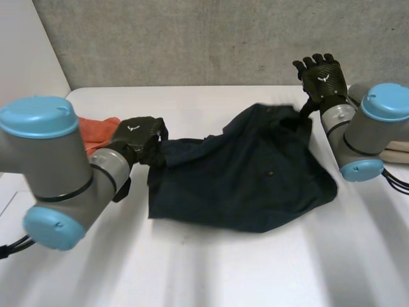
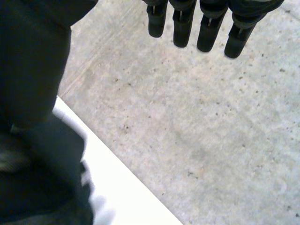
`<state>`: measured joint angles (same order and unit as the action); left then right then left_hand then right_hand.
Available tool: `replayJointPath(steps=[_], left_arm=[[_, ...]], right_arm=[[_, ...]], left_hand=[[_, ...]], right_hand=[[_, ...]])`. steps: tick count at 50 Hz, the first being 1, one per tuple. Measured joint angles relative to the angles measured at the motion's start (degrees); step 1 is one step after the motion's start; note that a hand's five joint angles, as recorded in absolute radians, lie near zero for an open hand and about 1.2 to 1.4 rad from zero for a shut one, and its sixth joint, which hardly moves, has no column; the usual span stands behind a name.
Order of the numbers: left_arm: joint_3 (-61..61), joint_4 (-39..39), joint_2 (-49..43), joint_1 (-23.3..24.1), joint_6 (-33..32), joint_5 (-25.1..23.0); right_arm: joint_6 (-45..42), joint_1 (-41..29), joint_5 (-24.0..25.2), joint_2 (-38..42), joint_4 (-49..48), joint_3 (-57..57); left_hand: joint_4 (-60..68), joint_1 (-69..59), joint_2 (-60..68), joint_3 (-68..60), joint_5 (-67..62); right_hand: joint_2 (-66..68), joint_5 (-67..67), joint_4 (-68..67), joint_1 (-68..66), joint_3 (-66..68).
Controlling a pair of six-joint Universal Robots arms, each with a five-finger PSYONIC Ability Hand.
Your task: Fold the laundry.
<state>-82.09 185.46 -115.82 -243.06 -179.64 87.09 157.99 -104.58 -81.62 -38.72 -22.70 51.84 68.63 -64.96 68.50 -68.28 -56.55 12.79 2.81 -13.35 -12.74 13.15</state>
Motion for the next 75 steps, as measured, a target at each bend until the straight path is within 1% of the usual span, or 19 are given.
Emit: replayJointPath(steps=[2, 3, 4, 6, 7, 10, 12, 16, 21, 29, 37, 44, 46, 48, 50, 58, 69, 73, 75], left_arm=[[1.5, 1.6, -1.8, 0.0, -0.2, 1.6], [2.7, 2.3, -3.0, -0.1, -0.4, 2.7], [3.0, 2.5, -3.3, -0.2, -0.5, 2.9], [4.9, 2.5, -4.9, -0.7, -1.0, 4.2], [5.5, 2.1, -5.3, -0.9, -1.5, 4.6], [6.8, -0.1, -5.9, -1.3, -3.2, 5.0], [7.0, -1.4, -5.7, -1.3, -4.1, 5.1], [6.3, -3.7, -4.1, -1.3, -6.1, 5.0], [0.4, -4.8, 3.5, -1.4, -7.4, 4.8], [-17.4, -4.0, 17.4, -0.2, -12.3, 3.3], [-28.2, 0.9, 16.9, 0.8, -19.6, -0.4], [-29.3, 7.3, 11.4, 1.3, -21.8, -1.5], [-28.9, 8.8, 9.9, 1.3, -21.9, -1.5], [-28.5, 9.8, 8.8, 1.4, -21.8, -1.5], [-28.0, 10.8, 7.6, 1.5, -21.7, -1.5], [-26.6, 11.4, 5.6, 2.4, -21.5, -1.4], [-24.7, 11.2, 2.6, 3.1, -21.5, -1.3], [-23.6, 11.3, 1.2, 3.0, -21.4, -1.2], [-23.1, 11.6, 0.8, 3.0, -21.3, -1.1]], right_arm=[[0.0, 0.0, -0.8, -0.5, 0.0, 0.5], [0.0, 0.0, -1.5, -1.3, 0.1, 1.0], [0.0, 0.0, -1.7, -1.6, 0.1, 1.1], [-0.1, 0.2, -2.9, -4.4, 0.4, 2.5], [-0.1, 0.4, -3.3, -6.1, 0.6, 3.5], [-0.3, 0.9, -3.9, -11.3, 2.0, 6.4], [-0.4, 1.1, -4.0, -14.0, 3.1, 7.9], [-0.8, 1.8, -3.5, -20.7, 7.6, 12.2], [-3.1, 2.5, -0.6, -27.5, 17.3, 18.8], [-13.2, 2.7, 4.8, -35.3, 30.3, 36.6], [-18.4, 2.2, 7.8, -35.5, 20.9, 50.0], [-18.8, 1.8, 8.4, -30.9, 9.9, 52.8], [-18.7, 1.8, 8.4, -29.1, 8.0, 52.4], [-18.6, 1.8, 8.4, -27.6, 6.7, 51.8], [-18.4, 1.8, 8.5, -26.4, 5.4, 51.1], [-15.9, 0.8, 8.3, -28.7, 3.5, 50.2], [0.5, -0.8, 6.4, -37.2, 5.0, 47.8], [2.5, -0.7, 4.4, -37.3, 6.0, 46.6], [2.5, -0.7, 3.3, -36.7, 6.3, 46.0]], left_hand=[[0.0, 0.0, 0.0, 0.0, 0.0], [-6.1, 6.8, -7.1, 7.1, 6.0], [-6.1, 6.8, -7.1, 7.1, 6.0], [-32.9, 37.7, -32.8, 32.4, 32.5], [-42.7, 47.4, -43.7, 43.1, 42.0], [-56.6, 54.3, -56.1, 55.8, 53.6], [-57.1, 54.3, -56.5, 56.3, 53.7], [-57.1, 54.3, -56.5, 56.3, 53.7], [-56.3, 53.2, -55.7, 55.5, 53.1], [-43.1, 39.0, -42.9, 42.9, 40.9], [-39.9, 36.4, -40.1, 39.8, 37.6], [-39.9, 36.4, -40.1, 39.8, 37.7], [-39.9, 36.4, -40.1, 39.8, 37.7], [-39.9, 36.4, -40.1, 39.8, 37.7], [-39.9, 36.4, -40.1, 39.8, 37.7], [-39.9, 36.4, -40.1, 39.8, 37.7], [-35.1, 31.1, -35.4, 35.0, 33.1], [-24.9, 20.1, -24.2, 24.6, 23.1], [-12.1, 8.1, -12.0, 11.9, 10.3]], right_hand=[[-0.5, -0.4, 1.2, 0.0, -1.1], [-0.5, -0.4, 1.3, 0.0, -1.1], [-0.5, -0.4, 1.3, 0.0, -1.1], [-0.5, -0.4, 1.3, 0.0, -1.1], [-0.5, -0.4, 1.3, 0.0, -1.1], [-0.5, -0.4, 1.3, 0.0, -1.1], [-0.5, -0.4, 1.3, 0.0, -1.1], [-0.5, -0.4, 1.3, 0.0, -1.1], [-0.5, -0.4, 1.3, 0.0, -1.1], [7.3, 8.4, -7.4, -8.1, 7.6], [14.3, 14.9, -14.1, -14.8, 14.1], [21.3, 21.4, -20.8, -21.7, 21.1], [30.5, 30.3, -29.8, -31.4, 30.1], [47.1, 45.0, -45.2, -45.2, 45.4], [54.4, 52.7, -53.6, -49.9, 53.6], [54.7, 53.1, -55.0, -49.9, 54.5], [54.7, 53.1, -55.2, -49.9, 55.3], [54.7, 53.1, -55.2, -49.9, 55.3], [54.7, 53.1, -55.2, -49.9, 55.3]])
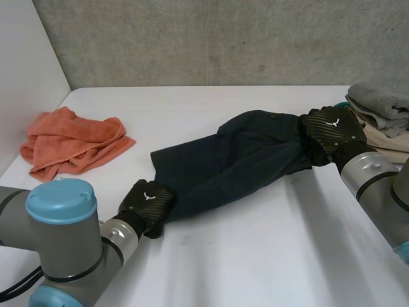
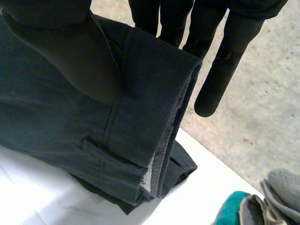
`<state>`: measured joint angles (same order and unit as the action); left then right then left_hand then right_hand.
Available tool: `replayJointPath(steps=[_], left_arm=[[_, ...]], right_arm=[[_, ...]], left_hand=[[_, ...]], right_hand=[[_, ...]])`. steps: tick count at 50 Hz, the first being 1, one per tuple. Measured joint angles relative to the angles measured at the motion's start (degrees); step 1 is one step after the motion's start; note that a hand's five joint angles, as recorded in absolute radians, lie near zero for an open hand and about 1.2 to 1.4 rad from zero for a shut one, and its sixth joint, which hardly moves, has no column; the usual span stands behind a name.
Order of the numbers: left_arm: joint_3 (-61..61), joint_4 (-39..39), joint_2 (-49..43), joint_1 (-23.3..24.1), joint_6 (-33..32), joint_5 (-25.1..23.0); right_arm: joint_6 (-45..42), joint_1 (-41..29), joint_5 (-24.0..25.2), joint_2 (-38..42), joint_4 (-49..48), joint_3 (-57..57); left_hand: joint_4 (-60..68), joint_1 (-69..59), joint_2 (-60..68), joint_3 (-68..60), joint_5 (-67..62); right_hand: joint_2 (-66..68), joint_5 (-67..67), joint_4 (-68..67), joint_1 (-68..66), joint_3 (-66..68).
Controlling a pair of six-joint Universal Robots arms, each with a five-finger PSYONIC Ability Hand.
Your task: Fold the laundry.
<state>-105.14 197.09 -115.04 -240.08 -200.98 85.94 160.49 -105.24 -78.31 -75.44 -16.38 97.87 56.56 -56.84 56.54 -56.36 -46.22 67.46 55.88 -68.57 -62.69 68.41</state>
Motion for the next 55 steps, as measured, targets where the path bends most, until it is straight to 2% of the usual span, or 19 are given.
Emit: replayJointPath(steps=[3, 10, 17, 23, 30, 37, 43, 46, 49, 50, 53, 55], left_arm=[[0.8, 1.3, 0.1, 0.0, 0.2, 0.3], [2.3, 6.1, 6.7, 0.0, 0.4, 2.0], [9.1, 9.6, 20.0, -0.1, 1.6, 3.6], [20.6, 8.1, 27.2, -0.2, 4.7, 4.9], [35.9, 1.5, 28.4, -0.4, 7.6, 5.7], [46.9, -3.1, 21.9, -1.5, 8.1, 5.3], [51.9, -3.7, 10.4, -3.1, 7.8, 5.0], [54.1, -3.4, 1.7, -4.2, 7.6, 4.9], [55.1, -3.3, -1.7, -4.6, 7.5, 4.8], [57.1, -3.0, -8.2, -5.5, 7.4, 4.4], [59.9, -2.7, -14.0, -6.1, 7.3, 3.6], [64.5, -2.3, -21.2, -6.5, 7.3, 2.0]], right_arm=[[-0.8, 0.1, -1.6, 1.1, 0.3, -0.7], [-2.6, -0.1, -2.8, 1.4, 1.3, -2.9], [-4.5, -0.5, -2.5, -6.1, 7.3, -11.4], [-4.4, -0.2, -2.8, -11.7, 13.0, -23.9], [-2.9, -0.5, -4.5, -12.5, 17.4, -37.8], [-2.0, -1.0, -7.0, -6.6, 19.4, -45.2], [-1.8, -2.1, -9.1, 2.0, 19.7, -46.9], [-1.8, -2.6, -10.3, 8.7, 19.4, -46.8], [-1.8, -2.8, -10.7, 11.7, 19.0, -46.8], [-1.7, -3.1, -11.4, 16.5, 17.6, -46.8], [-1.8, -3.5, -12.0, 20.6, 15.2, -47.0], [-1.9, -4.1, -12.6, 25.2, 11.5, -47.4]], left_hand=[[11.1, -8.9, 11.0, -10.9, -10.6], [12.0, -8.9, 11.8, -11.7, -10.8], [12.0, -8.9, 11.9, -11.8, -10.8], [12.1, -8.9, 12.0, -11.9, -10.8], [12.1, -8.9, 12.0, -11.9, -10.8], [12.3, -8.9, 12.0, -12.0, -10.8], [12.3, -8.9, 12.0, -12.0, -10.8], [12.3, -8.9, 12.0, -12.0, -10.8], [12.3, -8.9, 12.0, -12.0, -10.8], [12.3, -8.9, 12.0, -12.0, -10.8], [12.3, -8.9, 12.0, -12.0, -10.8], [12.3, -8.9, 12.0, -12.0, -10.8]], right_hand=[[0.0, 0.0, 0.0, 0.0, 0.0], [0.0, 0.0, 0.0, 0.0, 0.0], [0.0, 0.0, 0.0, 0.0, 0.0], [0.0, 0.0, -0.1, 0.0, 0.0], [0.0, 0.0, -0.1, 0.0, 0.0], [0.0, 0.0, -0.1, 0.0, 0.0], [0.0, 0.0, -0.1, 0.0, 0.0], [0.0, 0.0, -0.1, 0.0, 0.0], [0.0, 0.0, -0.1, 0.0, 0.0], [0.0, 0.0, -0.1, 0.0, 0.0], [0.0, 0.0, -0.1, 0.0, 0.0], [0.0, 0.0, -0.1, 0.0, 0.0]])
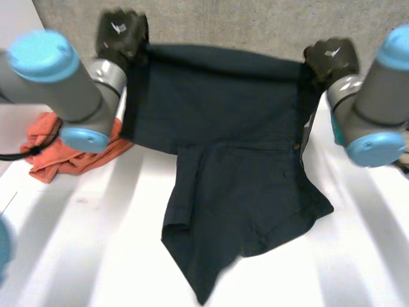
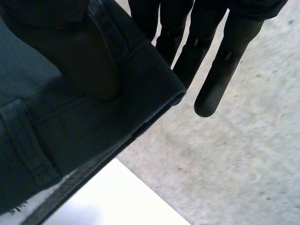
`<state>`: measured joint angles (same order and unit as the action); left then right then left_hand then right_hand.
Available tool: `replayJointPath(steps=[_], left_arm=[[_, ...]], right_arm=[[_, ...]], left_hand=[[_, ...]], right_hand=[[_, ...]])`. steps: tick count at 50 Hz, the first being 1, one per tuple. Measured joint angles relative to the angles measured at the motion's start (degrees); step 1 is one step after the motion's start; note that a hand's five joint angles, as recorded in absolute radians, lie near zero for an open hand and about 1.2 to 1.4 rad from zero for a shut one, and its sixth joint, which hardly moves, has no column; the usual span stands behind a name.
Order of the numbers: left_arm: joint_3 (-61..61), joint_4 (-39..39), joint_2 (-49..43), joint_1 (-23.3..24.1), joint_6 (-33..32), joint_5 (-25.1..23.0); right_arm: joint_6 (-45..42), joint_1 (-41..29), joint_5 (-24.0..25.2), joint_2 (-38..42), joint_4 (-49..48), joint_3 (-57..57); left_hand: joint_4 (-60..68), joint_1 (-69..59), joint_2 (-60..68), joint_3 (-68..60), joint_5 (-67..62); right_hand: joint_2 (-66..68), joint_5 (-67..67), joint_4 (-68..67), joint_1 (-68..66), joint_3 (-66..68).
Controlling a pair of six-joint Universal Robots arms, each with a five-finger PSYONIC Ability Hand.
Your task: Fold the laundry.
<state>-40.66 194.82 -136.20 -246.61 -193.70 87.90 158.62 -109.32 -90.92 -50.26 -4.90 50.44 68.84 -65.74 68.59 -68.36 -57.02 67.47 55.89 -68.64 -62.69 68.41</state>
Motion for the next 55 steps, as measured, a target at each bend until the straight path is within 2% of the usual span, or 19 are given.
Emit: replayJointPath(steps=[2, 3, 5, 6, 7, 8, 10, 14, 19, 24, 29, 34, 42, 48, 55], left_arm=[[4.4, 0.3, -5.8, -0.3, 0.0, -1.5], [6.5, 0.4, -8.1, -0.3, 0.0, -1.9], [11.3, 0.6, -12.5, -0.5, 0.1, -2.6], [14.4, 0.6, -15.0, -0.6, 0.1, -2.7], [15.2, 0.6, -15.7, -0.6, 0.1, -2.7], [19.5, 0.7, -18.8, -0.8, 0.1, -2.7], [23.3, 0.6, -21.3, -0.9, 0.1, -2.2], [23.5, 0.2, -20.1, -0.5, 0.2, -0.6], [12.7, -1.5, -9.9, 0.5, 0.2, 1.8], [-6.0, -3.8, 6.1, 2.7, 0.2, 3.1], [-25.1, -8.5, 20.1, 7.5, 0.5, 3.2], [-40.1, -14.2, 28.3, 12.1, 1.7, 3.2], [-56.8, -17.4, 33.0, 15.3, 9.9, 2.9], [-62.3, -14.9, 32.4, 15.0, 17.0, 2.8], [-63.5, -10.3, 29.6, 14.5, 20.5, 2.8]], right_arm=[[-0.1, -0.6, -0.4, 3.6, -3.4, -0.5], [-0.2, -0.8, -0.6, 5.3, -5.1, -1.2], [-0.5, -1.2, -1.0, 8.7, -7.8, -3.2], [-0.7, -1.5, -1.4, 11.2, -9.5, -5.0], [-0.8, -1.5, -1.5, 11.7, -9.9, -5.4], [-1.1, -1.8, -2.1, 14.7, -11.8, -8.1], [-1.4, -2.1, -2.7, 16.9, -13.2, -10.9], [-1.6, -2.1, -3.1, 15.2, -13.0, -11.4], [-2.1, -1.8, -1.6, 6.8, -9.6, -5.6], [-4.0, -1.4, 3.9, -4.7, -2.4, 5.0], [-9.5, -0.2, 9.2, -13.0, 5.0, 16.7], [-16.5, 2.0, 12.2, -18.1, 9.0, 27.8], [-26.5, 8.1, 20.0, -21.0, 9.0, 42.9], [-27.9, 12.2, 26.8, -20.5, 5.0, 49.0], [-27.4, 14.5, 29.2, -17.7, -3.1, 52.6]], left_hand=[[-0.1, 0.5, -0.2, 0.2, 0.1], [-5.0, 5.9, -6.1, 6.1, 4.9], [-18.1, 20.8, -19.4, 19.1, 17.9], [-30.5, 35.0, -30.4, 30.0, 30.4], [-30.5, 35.0, -30.4, 30.0, 30.4], [-49.3, 52.1, -49.6, 48.3, 48.5], [-56.8, 54.6, -56.0, 55.8, 54.0], [-57.2, 54.6, -56.6, 56.2, 54.0], [-57.2, 54.6, -56.6, 56.2, 54.0], [-56.6, 53.8, -55.5, 55.4, 53.6], [-49.0, 45.5, -49.0, 48.8, 47.2], [-46.8, 43.9, -46.7, 46.5, 44.8], [-45.4, 43.2, -45.4, 45.1, 43.4], [-45.4, 43.2, -45.4, 45.1, 43.4], [-41.2, 37.9, -41.1, 40.9, 39.3]], right_hand=[[-0.2, 0.0, 0.0, 0.1, -0.1], [-5.7, -4.6, 5.8, 5.2, -5.8], [-22.5, -22.1, 21.8, 22.8, -21.9], [-33.2, -31.7, 32.2, 32.2, -32.2], [-35.5, -35.4, 34.4, 35.5, -34.4], [-50.3, -49.3, 50.0, 47.2, -49.8], [-54.9, -53.4, 55.7, 49.8, -55.8], [-55.1, -53.4, 56.5, 49.8, -56.4], [-55.1, -53.4, 56.5, 49.8, -56.4], [-55.1, -53.4, 56.5, 49.8, -56.4], [-54.9, -53.3, 56.3, 49.8, -56.3], [-49.9, -48.1, 51.1, 45.4, -50.8], [-43.9, -40.8, 44.1, 38.1, -44.0], [-36.4, -34.6, 37.4, 31.5, -37.3], [-32.7, -31.1, 33.8, 27.8, -33.5]])
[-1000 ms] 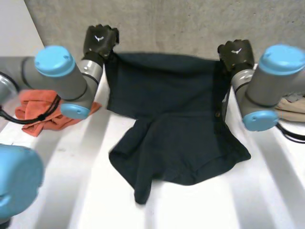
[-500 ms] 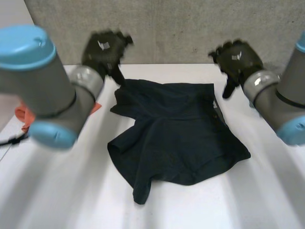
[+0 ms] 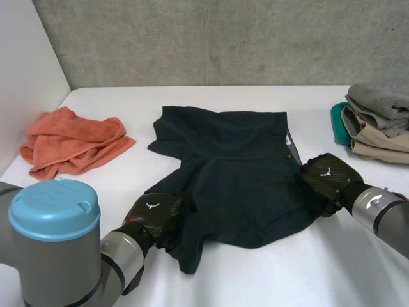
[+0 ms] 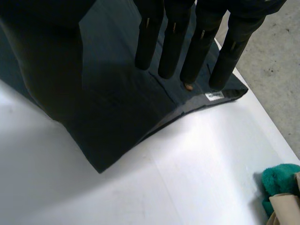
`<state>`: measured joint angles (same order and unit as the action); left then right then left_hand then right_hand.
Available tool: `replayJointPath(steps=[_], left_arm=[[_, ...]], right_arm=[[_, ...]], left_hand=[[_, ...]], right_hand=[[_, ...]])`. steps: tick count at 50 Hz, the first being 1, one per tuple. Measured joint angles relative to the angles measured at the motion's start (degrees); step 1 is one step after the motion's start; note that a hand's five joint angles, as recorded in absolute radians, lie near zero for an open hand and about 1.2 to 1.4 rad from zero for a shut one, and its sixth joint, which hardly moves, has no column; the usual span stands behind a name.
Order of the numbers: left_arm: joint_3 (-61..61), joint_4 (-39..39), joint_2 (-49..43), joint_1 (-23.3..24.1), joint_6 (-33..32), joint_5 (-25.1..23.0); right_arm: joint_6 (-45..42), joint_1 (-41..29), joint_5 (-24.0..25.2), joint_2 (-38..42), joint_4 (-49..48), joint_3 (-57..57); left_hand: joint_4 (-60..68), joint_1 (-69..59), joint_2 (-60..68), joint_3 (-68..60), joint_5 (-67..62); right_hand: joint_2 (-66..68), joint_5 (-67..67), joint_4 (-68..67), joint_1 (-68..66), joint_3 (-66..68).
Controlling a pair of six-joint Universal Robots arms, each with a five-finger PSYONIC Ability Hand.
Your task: Fold the laundry.
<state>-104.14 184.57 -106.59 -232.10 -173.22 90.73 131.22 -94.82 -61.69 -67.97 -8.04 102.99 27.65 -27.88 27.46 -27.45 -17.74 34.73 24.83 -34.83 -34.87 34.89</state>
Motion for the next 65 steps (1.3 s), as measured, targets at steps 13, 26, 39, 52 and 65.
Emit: replayJointPath(steps=[13, 26, 39, 52, 65], left_arm=[[2.8, 1.3, -5.5, 1.0, 0.0, 0.0], [4.1, -2.6, -2.9, 1.4, -1.0, 0.0], [3.6, -26.1, 14.1, 1.9, -18.2, -5.6], [6.3, -27.0, 12.4, 3.0, -29.5, -9.6], [27.3, -9.1, -10.8, -2.5, -31.6, 0.0]], right_arm=[[0.3, 0.0, -0.3, 4.5, -4.2, 0.6], [0.0, 1.1, -1.1, -3.1, 2.3, 2.1], [-8.5, 5.6, -2.8, -19.9, 36.3, 0.1], [-13.6, 7.8, -3.6, -16.2, 42.3, -3.3], [3.9, -3.4, -14.6, -2.1, 22.3, -14.1]], left_hand=[[34.1, -32.3, 34.3, -34.0, -33.5], [40.9, -37.0, 40.9, -40.6, -40.0], [40.9, -37.3, 40.9, -40.6, -40.3], [41.0, -37.3, 41.0, -40.8, -40.3], [41.1, -37.3, 41.1, -40.9, -40.2]], right_hand=[[32.3, 29.1, -31.6, -24.7, 31.4], [32.9, 32.4, -33.6, -25.3, 33.0], [32.9, 32.6, -33.7, -25.4, 33.2], [32.9, 32.6, -33.8, -28.2, 33.2], [32.9, 33.2, -33.8, -28.4, 33.2]])
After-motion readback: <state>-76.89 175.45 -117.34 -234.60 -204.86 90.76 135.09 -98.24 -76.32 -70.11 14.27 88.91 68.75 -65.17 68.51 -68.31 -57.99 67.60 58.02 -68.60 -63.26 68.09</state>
